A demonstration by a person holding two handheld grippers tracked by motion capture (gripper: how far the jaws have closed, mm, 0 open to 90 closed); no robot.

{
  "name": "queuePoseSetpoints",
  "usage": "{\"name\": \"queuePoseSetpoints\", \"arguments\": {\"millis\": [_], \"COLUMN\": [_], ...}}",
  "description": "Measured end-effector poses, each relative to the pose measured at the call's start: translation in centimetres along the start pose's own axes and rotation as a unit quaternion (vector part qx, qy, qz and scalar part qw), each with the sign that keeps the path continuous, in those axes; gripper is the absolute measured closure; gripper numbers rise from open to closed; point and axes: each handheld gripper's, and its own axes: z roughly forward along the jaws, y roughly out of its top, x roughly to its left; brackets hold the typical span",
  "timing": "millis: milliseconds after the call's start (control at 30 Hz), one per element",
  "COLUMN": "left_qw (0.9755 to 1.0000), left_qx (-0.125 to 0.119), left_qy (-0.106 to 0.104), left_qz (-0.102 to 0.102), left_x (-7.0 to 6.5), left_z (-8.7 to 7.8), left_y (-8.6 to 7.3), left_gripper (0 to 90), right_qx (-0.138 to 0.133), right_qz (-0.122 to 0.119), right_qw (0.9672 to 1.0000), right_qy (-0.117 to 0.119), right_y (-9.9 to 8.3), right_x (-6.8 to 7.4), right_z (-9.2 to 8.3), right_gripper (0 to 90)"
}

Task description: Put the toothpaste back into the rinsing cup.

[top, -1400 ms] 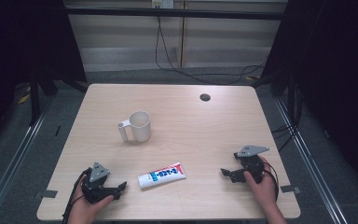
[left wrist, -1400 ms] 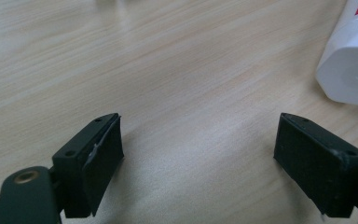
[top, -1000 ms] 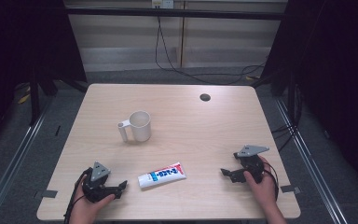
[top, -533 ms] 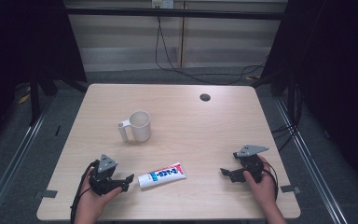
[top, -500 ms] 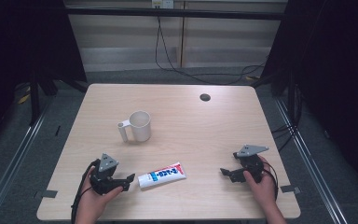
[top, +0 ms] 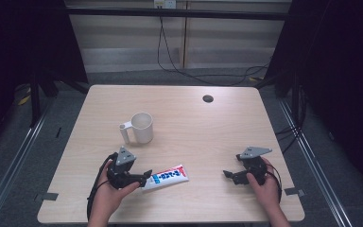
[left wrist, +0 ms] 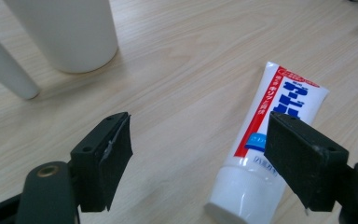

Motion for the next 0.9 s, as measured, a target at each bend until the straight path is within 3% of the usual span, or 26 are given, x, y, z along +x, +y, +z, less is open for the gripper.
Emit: {"name": "queuePoseSetpoints", "arguments": {"millis": [267, 633, 900], "left_qw": [0.9996, 0.9987, 0.9970], "left_qx": [0.007, 0.021, 0.040], "left_qy": [-0.017, -0.035, -0.050], "left_qz": [0.019, 0.031, 0.044], "left_x": [-1.2, -2.2, -2.9], "left_z": [1.2, 2.2, 2.9], "left_y": [1.0, 1.7, 2.0], "left_gripper": [23.0, 23.0, 23.3], "right_qx": [0.000, 0.000, 0.000], "right_qz": [0.000, 0.000, 0.000], "right_qw": [1.0000, 1.0000, 1.0000], "right_qy": [0.000, 0.000, 0.000], "right_y": [0.0, 0.0, 0.0], "right_x": [0.0, 0.0, 0.0], "right_z": [0.0, 0.0, 0.0], "right_gripper": [12.1, 12.1, 12.1]}}
